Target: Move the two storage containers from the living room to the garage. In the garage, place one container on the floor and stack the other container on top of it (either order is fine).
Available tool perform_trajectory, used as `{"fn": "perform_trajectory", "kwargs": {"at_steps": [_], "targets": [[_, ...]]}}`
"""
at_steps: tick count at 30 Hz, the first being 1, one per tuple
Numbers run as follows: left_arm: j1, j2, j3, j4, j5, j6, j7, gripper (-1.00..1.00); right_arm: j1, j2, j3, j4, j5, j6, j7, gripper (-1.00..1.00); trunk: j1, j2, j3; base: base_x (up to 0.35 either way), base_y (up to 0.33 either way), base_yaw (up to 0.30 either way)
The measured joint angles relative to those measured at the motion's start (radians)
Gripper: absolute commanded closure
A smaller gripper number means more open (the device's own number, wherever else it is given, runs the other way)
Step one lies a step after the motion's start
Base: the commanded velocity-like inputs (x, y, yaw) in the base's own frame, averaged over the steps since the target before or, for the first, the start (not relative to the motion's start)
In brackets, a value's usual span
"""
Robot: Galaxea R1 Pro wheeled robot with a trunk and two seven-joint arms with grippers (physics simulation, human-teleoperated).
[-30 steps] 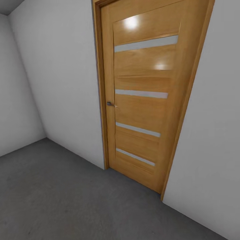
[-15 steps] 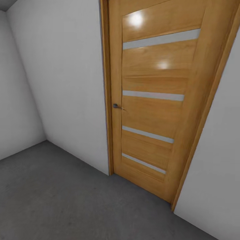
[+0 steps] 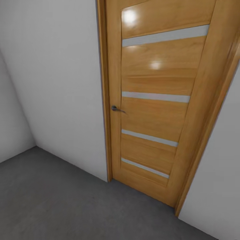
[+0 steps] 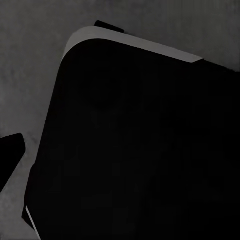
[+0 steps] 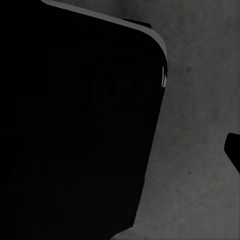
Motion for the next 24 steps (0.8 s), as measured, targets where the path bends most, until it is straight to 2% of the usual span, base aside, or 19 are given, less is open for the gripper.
{"fn": "perform_trajectory", "kwargs": {"at_steps": [18, 24], "targets": [[0.0, 0.0, 0.001, -0.001, 0.0, 0.0, 0.0, -1.0, 0.0, 0.0, 0.001, 0.0, 0.0, 0.001, 0.0, -1.0, 0.0, 0.0, 0.0, 0.125, 0.301, -0.241], [0.0, 0.0, 0.001, -0.001, 0.0, 0.0, 0.001, -1.0, 0.0, 0.0, 0.001, 0.0, -0.001, 0.001, 0.0, -1.0, 0.0, 0.0, 0.0, 0.072, 0.087, -0.242]]}}
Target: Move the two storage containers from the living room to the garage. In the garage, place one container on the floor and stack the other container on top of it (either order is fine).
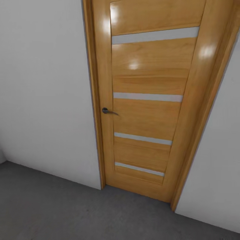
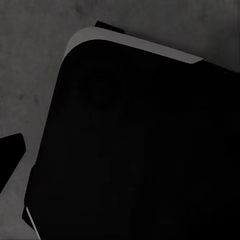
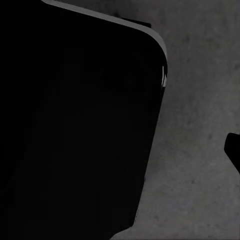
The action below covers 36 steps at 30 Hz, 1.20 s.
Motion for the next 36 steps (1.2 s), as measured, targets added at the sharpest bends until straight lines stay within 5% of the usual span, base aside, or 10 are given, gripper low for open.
{"fn": "perform_trajectory", "kwargs": {"at_steps": [12, 36], "targets": [[0.0, 0.001, -0.001, -0.001, 0.0, 0.0, 0.0, -1.0, 0.0, 0.0, 0.0, 0.0, 0.0, 0.0, 0.0, -1.0, 0.0, 0.0, 0.0, 0.006, 0.007, -0.219], [0.0, 0.002, -0.001, 0.0, 0.001, 0.0, 0.0, -1.0, 0.0, 0.0, 0.001, 0.0, 0.0, 0.0, 0.0, -1.0, 0.0, 0.0, 0.0, 0.0, 0.0, -0.01]]}}
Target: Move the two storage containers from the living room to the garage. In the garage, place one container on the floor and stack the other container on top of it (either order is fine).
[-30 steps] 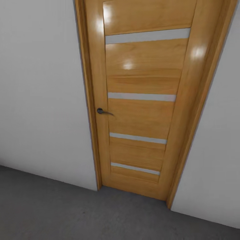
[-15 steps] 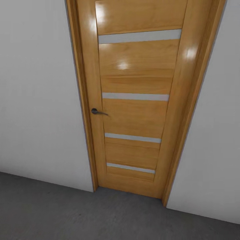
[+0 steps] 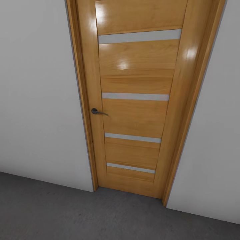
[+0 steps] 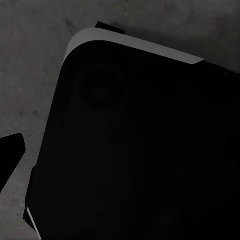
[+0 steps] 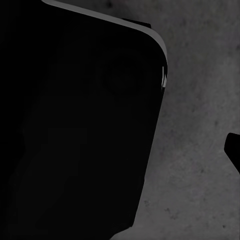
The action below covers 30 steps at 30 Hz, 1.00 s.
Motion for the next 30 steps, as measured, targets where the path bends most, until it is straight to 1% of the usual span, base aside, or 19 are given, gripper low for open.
{"fn": "perform_trajectory", "kwargs": {"at_steps": [8, 23, 26, 30], "targets": [[0.0, 0.0, 0.0, -0.001, 0.001, 0.0, 0.001, -1.0, 0.0, -0.001, -0.002, 0.0, -0.003, -0.001, 0.0, -1.0, 0.0, 0.0, 0.0, 0.023, 0.0, 0.0], [0.0, -0.001, -0.001, 0.001, 0.0, 0.0, 0.0, -1.0, 0.0, 0.0, -0.004, 0.0, -0.006, -0.001, 0.0, -1.0, -0.001, 0.0, 0.0, 0.289, 0.0, 0.0], [0.0, -0.001, -0.001, 0.001, 0.0, 0.0, 0.0, -1.0, 0.0, 0.0, -0.006, 0.0, -0.007, -0.001, 0.0, -1.0, 0.0, 0.0, 0.0, 0.145, 0.0, -0.044], [0.0, -0.002, -0.001, 0.0, 0.0, 0.0, 0.0, -1.0, 0.0, 0.001, -0.008, 0.0, -0.008, 0.0, 0.0, -1.0, 0.0, 0.0, 0.0, 0.052, 0.0, -0.16]]}}
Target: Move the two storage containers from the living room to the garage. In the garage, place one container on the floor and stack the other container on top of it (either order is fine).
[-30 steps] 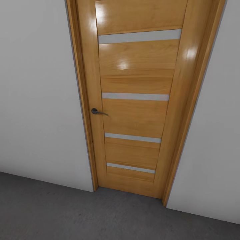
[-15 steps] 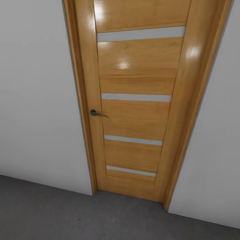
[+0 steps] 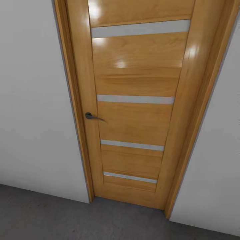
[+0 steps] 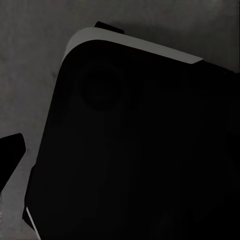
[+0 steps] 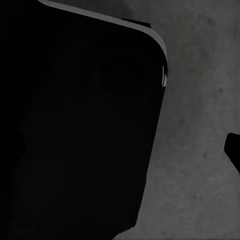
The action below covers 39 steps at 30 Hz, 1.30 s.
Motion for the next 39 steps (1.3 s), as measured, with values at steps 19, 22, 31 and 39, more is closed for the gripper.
{"fn": "perform_trajectory", "kwargs": {"at_steps": [19, 22, 31, 39], "targets": [[0.0, 0.0, 0.001, -0.001, 0.001, -0.001, 0.001, -1.0, 0.0, -0.001, 0.008, 0.0, 0.005, 0.0, 0.0, -1.0, 0.0, 0.0, 0.0, 0.005, 0.096, -0.069], [0.0, -0.001, 0.001, -0.001, 0.001, 0.0, 0.001, -1.0, 0.0, -0.001, 0.008, 0.0, 0.005, 0.0, 0.0, -1.0, 0.0, 0.0, 0.0, 0.0, 0.068, 0.0], [0.0, 0.0, 0.001, -0.001, 0.0, 0.0, 0.001, -1.0, 0.0, 0.0, 0.006, 0.0, 0.002, 0.0, 0.0, -1.0, 0.0, 0.0, 0.0, 0.0, 0.013, -0.064], [0.0, 0.0, 0.001, -0.001, 0.0, 0.0, 0.001, -1.0, 0.0, 0.001, 0.005, 0.0, 0.0, 0.0, 0.0, -1.0, 0.0, 0.0, 0.0, 0.0, 0.001, -0.249]]}}
